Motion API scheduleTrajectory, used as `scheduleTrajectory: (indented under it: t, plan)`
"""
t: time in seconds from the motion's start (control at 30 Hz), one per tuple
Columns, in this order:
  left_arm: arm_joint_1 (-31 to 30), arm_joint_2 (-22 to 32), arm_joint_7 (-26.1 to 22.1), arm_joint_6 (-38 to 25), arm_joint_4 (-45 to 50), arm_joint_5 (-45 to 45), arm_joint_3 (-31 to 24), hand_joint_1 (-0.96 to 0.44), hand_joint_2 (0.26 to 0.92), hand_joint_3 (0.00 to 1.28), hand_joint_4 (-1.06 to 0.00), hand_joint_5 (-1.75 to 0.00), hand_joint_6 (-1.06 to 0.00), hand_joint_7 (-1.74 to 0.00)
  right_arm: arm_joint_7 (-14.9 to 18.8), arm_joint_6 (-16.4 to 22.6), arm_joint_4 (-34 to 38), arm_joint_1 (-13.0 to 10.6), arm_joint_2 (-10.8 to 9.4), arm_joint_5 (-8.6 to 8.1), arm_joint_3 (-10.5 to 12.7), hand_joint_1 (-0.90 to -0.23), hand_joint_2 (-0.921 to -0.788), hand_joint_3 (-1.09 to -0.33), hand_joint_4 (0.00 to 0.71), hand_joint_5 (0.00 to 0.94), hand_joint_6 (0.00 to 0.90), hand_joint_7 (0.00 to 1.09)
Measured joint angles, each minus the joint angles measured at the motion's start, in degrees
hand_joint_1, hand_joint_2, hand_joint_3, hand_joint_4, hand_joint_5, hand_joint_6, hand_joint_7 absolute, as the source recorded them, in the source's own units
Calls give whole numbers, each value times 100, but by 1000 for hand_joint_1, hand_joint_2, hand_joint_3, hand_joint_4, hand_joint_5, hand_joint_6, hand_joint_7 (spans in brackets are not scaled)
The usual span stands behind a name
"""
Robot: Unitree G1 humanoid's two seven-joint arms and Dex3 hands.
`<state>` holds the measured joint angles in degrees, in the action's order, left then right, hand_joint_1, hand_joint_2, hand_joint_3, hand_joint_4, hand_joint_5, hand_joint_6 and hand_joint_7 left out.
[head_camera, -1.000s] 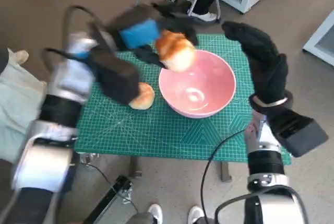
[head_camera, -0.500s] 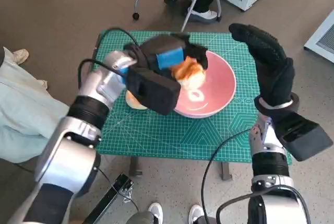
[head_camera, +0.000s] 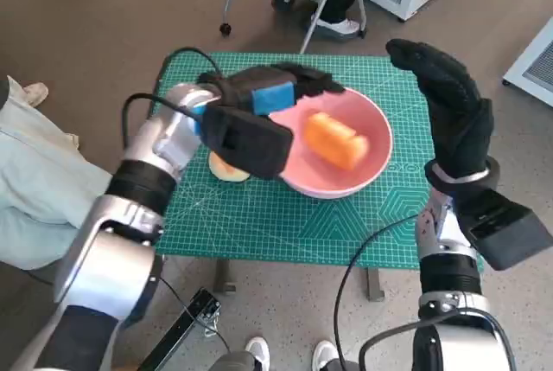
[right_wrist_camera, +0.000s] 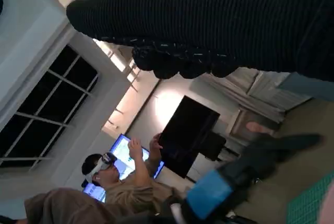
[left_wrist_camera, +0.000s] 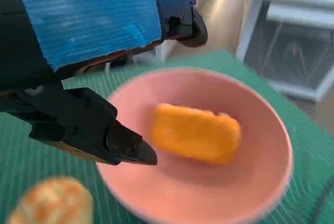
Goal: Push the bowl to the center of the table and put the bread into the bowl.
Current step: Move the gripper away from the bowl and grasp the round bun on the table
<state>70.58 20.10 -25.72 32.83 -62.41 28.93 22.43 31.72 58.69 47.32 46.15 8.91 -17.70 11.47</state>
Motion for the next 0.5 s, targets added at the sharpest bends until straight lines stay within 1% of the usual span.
scheduleTrajectory:
  t: [0.1, 0.2, 0.3, 0.5]
  plan:
    - [-47, 203, 71, 37, 106, 8, -3, -100, 801, 10, -61, -4, -208, -165, -11, 4, 0, -1, 0, 0, 0, -595, -921, -674, 358, 1, 17, 805]
    - [-122, 433, 96, 60, 203, 8, -28, -96, 804, 5, -83, -4, -248, -108, -17, 29, 2, -1, 0, 5, -4, -597, -921, -674, 358, 1, 17, 805]
    - [-214, 624, 73, 54, 301, -7, -82, -87, 805, 3, -101, -6, -274, -80, -32, 56, 7, -1, 0, 6, -7, -594, -921, -675, 358, 1, 17, 805]
    - [-443, 921, -214, -40, 606, -187, -223, -62, 806, 2, -141, -15, -313, -61, -36, 81, 40, 0, -2, 2, -24, -591, -921, -676, 358, 1, 14, 806]
